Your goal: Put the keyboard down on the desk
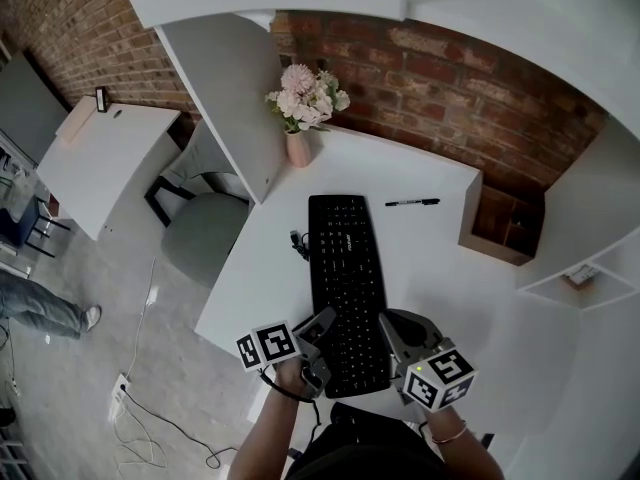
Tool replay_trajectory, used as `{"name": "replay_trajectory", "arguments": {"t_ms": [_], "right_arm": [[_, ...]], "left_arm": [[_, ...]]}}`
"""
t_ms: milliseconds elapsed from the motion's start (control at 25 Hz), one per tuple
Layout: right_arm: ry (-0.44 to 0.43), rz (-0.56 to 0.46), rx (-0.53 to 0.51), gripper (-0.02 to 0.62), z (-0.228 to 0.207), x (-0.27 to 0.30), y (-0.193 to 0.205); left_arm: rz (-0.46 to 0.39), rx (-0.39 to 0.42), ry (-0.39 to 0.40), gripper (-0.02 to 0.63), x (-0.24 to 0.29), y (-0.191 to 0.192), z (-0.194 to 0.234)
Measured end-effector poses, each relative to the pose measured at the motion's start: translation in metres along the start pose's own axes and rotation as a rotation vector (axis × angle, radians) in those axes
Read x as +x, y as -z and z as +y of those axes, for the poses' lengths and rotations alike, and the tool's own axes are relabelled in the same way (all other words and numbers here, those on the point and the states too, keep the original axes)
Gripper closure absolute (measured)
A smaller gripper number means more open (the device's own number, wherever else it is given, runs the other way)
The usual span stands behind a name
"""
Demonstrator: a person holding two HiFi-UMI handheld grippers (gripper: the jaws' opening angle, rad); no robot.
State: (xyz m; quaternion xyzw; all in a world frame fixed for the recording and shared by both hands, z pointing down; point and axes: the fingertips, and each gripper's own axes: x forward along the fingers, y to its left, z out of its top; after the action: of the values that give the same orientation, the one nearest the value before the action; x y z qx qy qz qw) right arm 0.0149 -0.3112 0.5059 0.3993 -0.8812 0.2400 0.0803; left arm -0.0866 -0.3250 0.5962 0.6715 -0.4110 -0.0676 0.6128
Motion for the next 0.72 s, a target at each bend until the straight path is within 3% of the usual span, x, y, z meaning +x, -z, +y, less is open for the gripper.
{"name": "replay_trajectory", "arguments": {"t_ms": [200, 440, 720], "right_arm": [[-0.014, 0.016, -0.004, 0.591, 0.001, 0.003, 0.004], [-0.019, 0.019, -0.008, 0.591, 0.004, 0.001, 0.007], [-0.023, 0.004, -0.021, 0.591, 0.011, -0.006, 0.004]], "left_arm": [[-0.014, 0.029, -0.059, 0.472, 0.001, -0.001, 0.003], [-0.039, 0.142, -0.152, 0.45, -0.004, -0.004, 0.004], [-0.143, 0.181, -0.223, 0.448, -0.025, -0.019, -0.001]]}}
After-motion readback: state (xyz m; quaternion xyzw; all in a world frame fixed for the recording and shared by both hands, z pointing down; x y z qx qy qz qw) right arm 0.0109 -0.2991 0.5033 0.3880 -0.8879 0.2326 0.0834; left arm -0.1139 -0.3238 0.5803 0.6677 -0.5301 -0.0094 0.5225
